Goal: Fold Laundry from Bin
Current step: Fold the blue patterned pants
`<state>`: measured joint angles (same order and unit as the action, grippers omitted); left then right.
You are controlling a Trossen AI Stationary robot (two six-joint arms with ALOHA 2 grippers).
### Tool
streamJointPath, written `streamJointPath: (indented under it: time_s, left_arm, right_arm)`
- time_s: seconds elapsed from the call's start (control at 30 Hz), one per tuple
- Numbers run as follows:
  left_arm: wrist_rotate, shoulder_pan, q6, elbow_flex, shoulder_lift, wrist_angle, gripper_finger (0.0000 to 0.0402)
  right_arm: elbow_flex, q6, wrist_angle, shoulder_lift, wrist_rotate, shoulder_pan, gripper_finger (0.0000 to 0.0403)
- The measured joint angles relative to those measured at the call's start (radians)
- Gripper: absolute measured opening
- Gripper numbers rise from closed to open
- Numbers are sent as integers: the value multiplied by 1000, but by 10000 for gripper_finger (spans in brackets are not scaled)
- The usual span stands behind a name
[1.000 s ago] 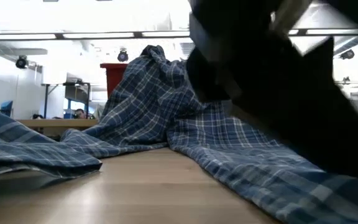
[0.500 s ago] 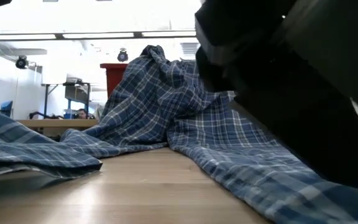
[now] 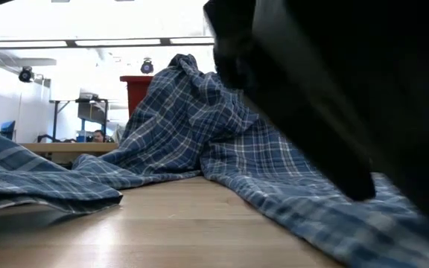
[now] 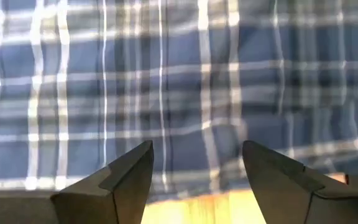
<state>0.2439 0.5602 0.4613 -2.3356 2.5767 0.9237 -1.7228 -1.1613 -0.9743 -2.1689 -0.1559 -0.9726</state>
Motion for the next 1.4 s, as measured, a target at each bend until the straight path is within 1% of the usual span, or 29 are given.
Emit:
streamJointPath:
  time_s: [0.13,0.27,0.37,0.53,0.67,0.73,0.83,0.97,1.0,1.1,1.17,1.3,1.4]
  left_arm:
    - [-13,1,5,-2,19,-26,231]
    - [-25,-1,7,-3,43,-36,231]
    - [-26,-5,3,-3,47,-37,231]
    - [-26,-10,3,-3,50,-42,231]
    - [-26,-12,-3,-21,53,-38,231]
    - [-26,-14,-1,-16,42,-55,231]
    - [-26,-18,13,-13,27,-86,231]
    - [-29,-13,20,-19,-9,-185,231]
    - [-44,-10,27,-21,-13,-216,231]
    - [-136,-8,100,-19,-9,-250,231]
    - [-159,-15,144,-18,-8,-246,231]
    - [-124,-35,139,-18,-25,-237,231]
    - [-86,-32,100,-18,-41,-194,231]
  right_arm:
    - [30,-23,2,13,40,-5,150]
    - [54,-25,-16,33,53,-17,150]
    - [100,-57,-44,62,69,-32,150]
    - [192,-127,-45,139,100,-82,151]
    - [206,-129,-41,227,120,-102,150]
    - [203,-109,-24,272,85,-101,151]
    - [204,-98,-21,308,-11,-95,150]
    - [206,-92,0,306,-71,-84,150]
    - [209,-80,19,297,-74,-81,151]
    - [228,-62,102,256,-70,-75,150]
    - [244,-80,118,231,-54,-68,151]
    - [296,-95,137,213,-39,-32,150]
    - [351,-38,199,215,8,23,150]
